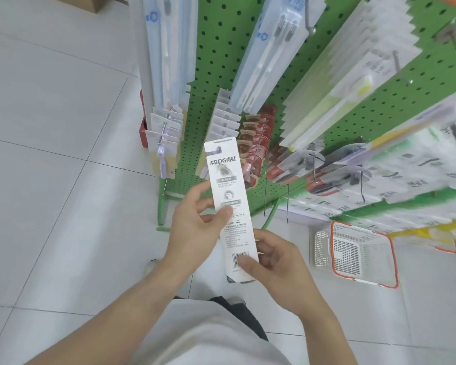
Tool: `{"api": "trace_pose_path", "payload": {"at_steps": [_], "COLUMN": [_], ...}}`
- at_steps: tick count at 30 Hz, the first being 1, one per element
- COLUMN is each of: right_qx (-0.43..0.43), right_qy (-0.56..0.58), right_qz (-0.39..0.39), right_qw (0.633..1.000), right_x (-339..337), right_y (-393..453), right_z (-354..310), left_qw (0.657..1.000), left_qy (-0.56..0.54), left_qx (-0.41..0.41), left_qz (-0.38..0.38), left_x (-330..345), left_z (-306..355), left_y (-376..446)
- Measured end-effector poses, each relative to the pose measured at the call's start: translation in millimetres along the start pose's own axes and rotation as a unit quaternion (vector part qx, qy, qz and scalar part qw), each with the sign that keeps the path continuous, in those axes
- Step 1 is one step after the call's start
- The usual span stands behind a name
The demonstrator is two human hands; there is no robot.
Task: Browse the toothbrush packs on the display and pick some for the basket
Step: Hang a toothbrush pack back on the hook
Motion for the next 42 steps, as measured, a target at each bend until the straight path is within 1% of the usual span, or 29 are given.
{"api": "trace_pose_path", "payload": {"at_steps": [3, 5, 8, 10, 13, 15, 17, 18, 21, 23, 25, 27, 30, 32, 34, 37, 40, 42], "right_qx": [-0.006, -0.009, -0.041, -0.067, -0.101, -0.127, -0.129, -0.123, -0.098, -0.078, -0.065, -0.055, -0.012, 0.020, 0.033, 0.055, 0.099, 0.127], "right_qy": [-0.031, -0.061, -0.068, -0.101, -0.144, -0.172, -0.179, -0.171, -0.162, -0.162, -0.131, -0.102, -0.055, 0.001, 0.024, 0.016, 0.004, -0.009], "right_qz": [0.004, 0.018, 0.067, 0.112, 0.163, 0.190, 0.202, 0.203, 0.203, 0.205, 0.216, 0.244, 0.270, 0.248, 0.236, 0.239, 0.241, 0.230], "right_qw": [0.999, 0.998, 0.995, 0.986, 0.971, 0.958, 0.954, 0.956, 0.961, 0.962, 0.965, 0.963, 0.961, 0.969, 0.971, 0.969, 0.965, 0.965], "right_x": [-10.9, -25.3, -53.8, -76.8, -112.3, -134.2, -155.5, -166.1, -199.6, -222.3, -244.6, -267.7, -308.3, -338.9, -373.6, -436.5, -506.4, -550.7], "right_y": [-15.2, -30.0, -58.6, -81.8, -121.2, -148.0, -171.8, -182.9, -211.0, -227.1, -239.2, -244.7, -242.5, -236.2, -227.6, -209.0, -190.9, -178.9], "right_z": [12.3, 23.6, 41.2, 55.6, 83.7, 103.8, 122.4, 131.1, 157.4, 171.9, 181.7, 191.2, 206.5, 212.5, 217.3, 233.6, 260.3, 278.3], "left_qw": [0.999, 0.996, 0.991, 0.991, 0.990, 0.987, 0.984, 0.983, 0.990, 0.990, 0.987, 0.985, 0.978, 0.973, 0.968, 0.954, 0.938, 0.928], "left_qy": [0.011, 0.069, 0.134, 0.131, 0.124, 0.142, 0.168, 0.171, 0.120, 0.110, 0.117, 0.117, 0.140, 0.158, 0.166, 0.191, 0.209, 0.240], "left_qx": [0.008, 0.021, 0.012, 0.011, 0.014, 0.017, 0.021, 0.018, -0.016, -0.034, -0.044, -0.060, -0.083, -0.090, -0.108, -0.143, -0.182, -0.188], "left_qz": [0.030, 0.045, 0.006, -0.029, -0.061, -0.068, -0.059, -0.056, -0.073, -0.085, -0.097, -0.112, -0.127, -0.144, -0.157, -0.180, -0.207, -0.216], "left_x": [15.3, 30.7, 72.9, 112.5, 182.8, 228.0, 267.3, 284.5, 331.0, 357.8, 381.7, 404.3, 441.0, 468.4, 498.0, 546.0, 600.6, 635.0], "left_z": [-6.6, -13.5, -24.9, -33.6, -53.3, -64.9, -74.3, -79.0, -92.9, -104.5, -116.6, -128.6, -139.7, -146.6, -154.3, -177.4, -199.9, -213.9], "left_y": [-5.9, -7.8, -13.0, -21.9, -43.5, -57.5, -65.8, -68.7, -72.5, -70.6, -62.9, -51.1, -27.1, -6.8, 17.1, 68.2, 118.8, 146.7]}}
Point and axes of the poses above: each hand's wrist, its own y-axis towards the middle knuckle, its own x-axis out of the palm, z = x × y, the point moved 1 cm from there along y, towards the middle knuckle, and after that the axes turned 10 degrees about -z, right-handed, at the moved point
